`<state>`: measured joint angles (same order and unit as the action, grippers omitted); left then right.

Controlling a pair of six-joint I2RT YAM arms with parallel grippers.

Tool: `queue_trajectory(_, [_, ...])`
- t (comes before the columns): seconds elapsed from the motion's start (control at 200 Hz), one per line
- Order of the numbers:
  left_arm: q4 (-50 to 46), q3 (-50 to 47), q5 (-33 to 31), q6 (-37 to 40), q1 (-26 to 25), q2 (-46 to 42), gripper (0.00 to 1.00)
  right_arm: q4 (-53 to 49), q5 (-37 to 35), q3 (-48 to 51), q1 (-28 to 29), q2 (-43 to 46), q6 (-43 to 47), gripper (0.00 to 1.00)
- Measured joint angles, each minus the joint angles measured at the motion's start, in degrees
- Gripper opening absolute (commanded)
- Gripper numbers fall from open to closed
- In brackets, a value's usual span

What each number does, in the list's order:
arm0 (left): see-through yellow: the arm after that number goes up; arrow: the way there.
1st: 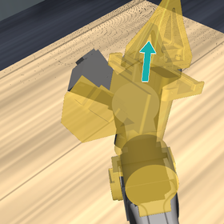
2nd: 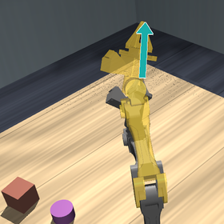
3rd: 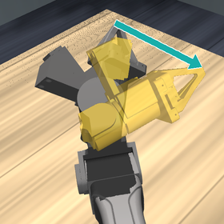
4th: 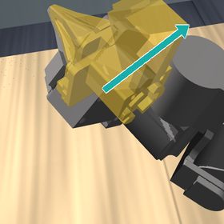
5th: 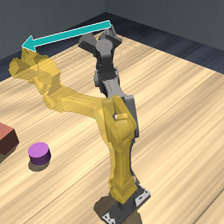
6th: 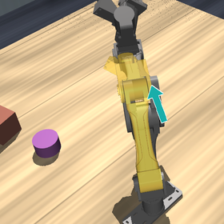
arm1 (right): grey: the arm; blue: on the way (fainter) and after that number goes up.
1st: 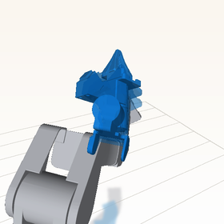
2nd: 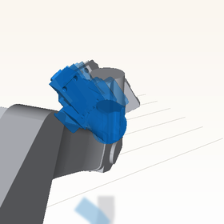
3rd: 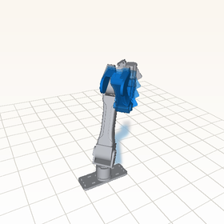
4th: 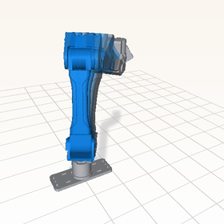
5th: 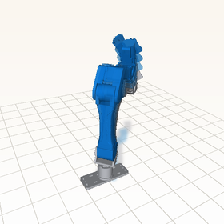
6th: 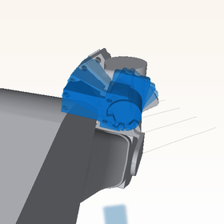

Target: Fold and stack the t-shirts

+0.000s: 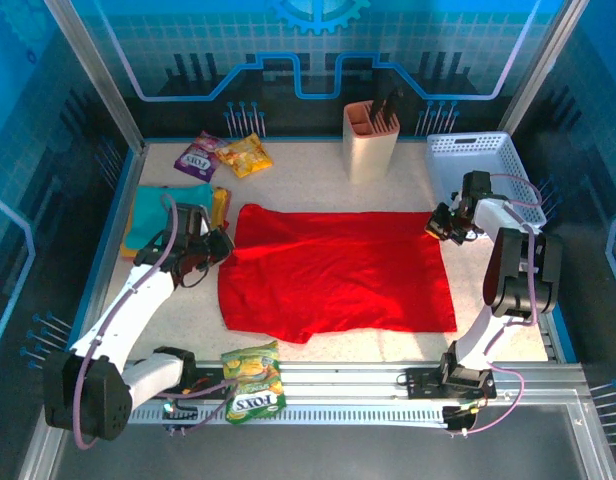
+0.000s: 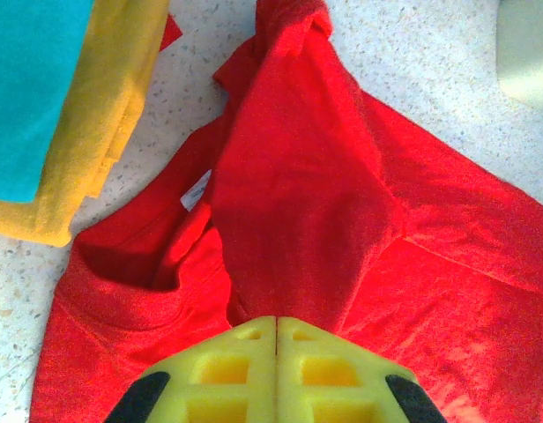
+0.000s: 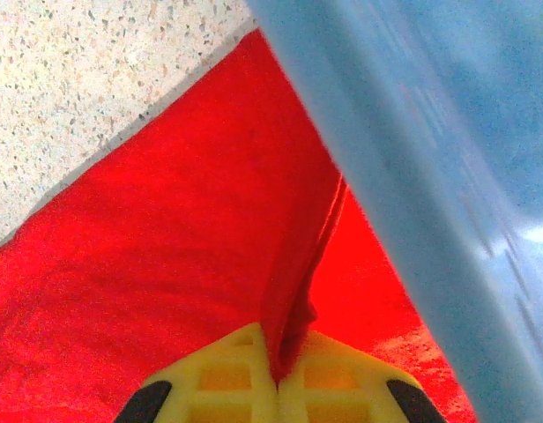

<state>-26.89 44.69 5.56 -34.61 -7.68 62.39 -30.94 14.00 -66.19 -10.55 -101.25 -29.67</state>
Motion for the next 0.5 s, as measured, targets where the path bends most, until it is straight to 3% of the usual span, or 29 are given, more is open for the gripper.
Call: queue_trajectory(0.5, [0.2, -3.1, 0.0, 0.0, 0.0, 0.1, 0.00, -0.1, -3.1, 0.0, 1.2, 0.0, 0.4, 0.05])
